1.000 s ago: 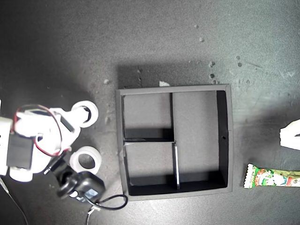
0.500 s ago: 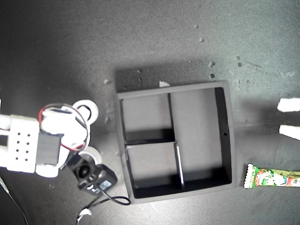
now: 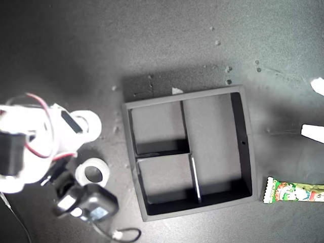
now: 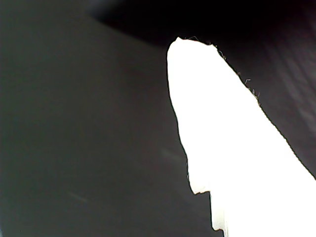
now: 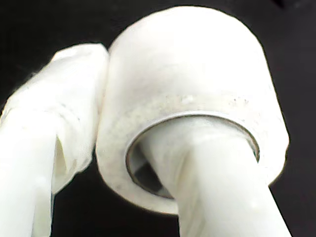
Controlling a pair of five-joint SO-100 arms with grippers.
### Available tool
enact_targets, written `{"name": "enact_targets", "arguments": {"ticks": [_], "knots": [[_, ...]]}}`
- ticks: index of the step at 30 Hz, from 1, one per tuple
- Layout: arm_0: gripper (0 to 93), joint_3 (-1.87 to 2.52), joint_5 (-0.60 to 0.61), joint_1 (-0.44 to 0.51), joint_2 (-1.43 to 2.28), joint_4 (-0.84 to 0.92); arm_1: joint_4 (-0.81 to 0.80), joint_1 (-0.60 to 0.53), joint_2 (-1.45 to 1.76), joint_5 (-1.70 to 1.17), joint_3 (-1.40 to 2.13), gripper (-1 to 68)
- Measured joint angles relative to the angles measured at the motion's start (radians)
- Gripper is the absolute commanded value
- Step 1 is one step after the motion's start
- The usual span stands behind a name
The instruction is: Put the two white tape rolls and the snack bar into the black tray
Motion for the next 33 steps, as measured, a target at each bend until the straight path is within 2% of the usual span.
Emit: {"name": "enact_targets", "arguments": {"ticks": [5,7,14,19,24,33], "knots": [[0.0,-0.540,0.052,0.081,-0.296,0.213,0.067,-0.064,-0.385,-0.164,-0.380,39.4],[0.1,-0.782,0.058,0.118,-0.453,0.238,0.106,-0.089,-0.604,-0.167,-0.565,39.4],[0.1,-1.232,0.031,0.216,-0.790,0.261,0.193,-0.281,-1.060,0.103,-0.956,38.4],[0.1,-1.413,-0.003,0.250,-1.005,0.261,0.189,-0.405,-1.131,0.469,-0.900,38.1],[0.1,-1.592,-0.026,0.224,-1.241,0.261,0.060,-0.528,-1.135,0.805,-0.709,37.8],[1.5,-1.612,-0.057,0.210,-1.350,0.261,-0.106,-0.653,-1.135,0.996,-0.523,37.6]]}}
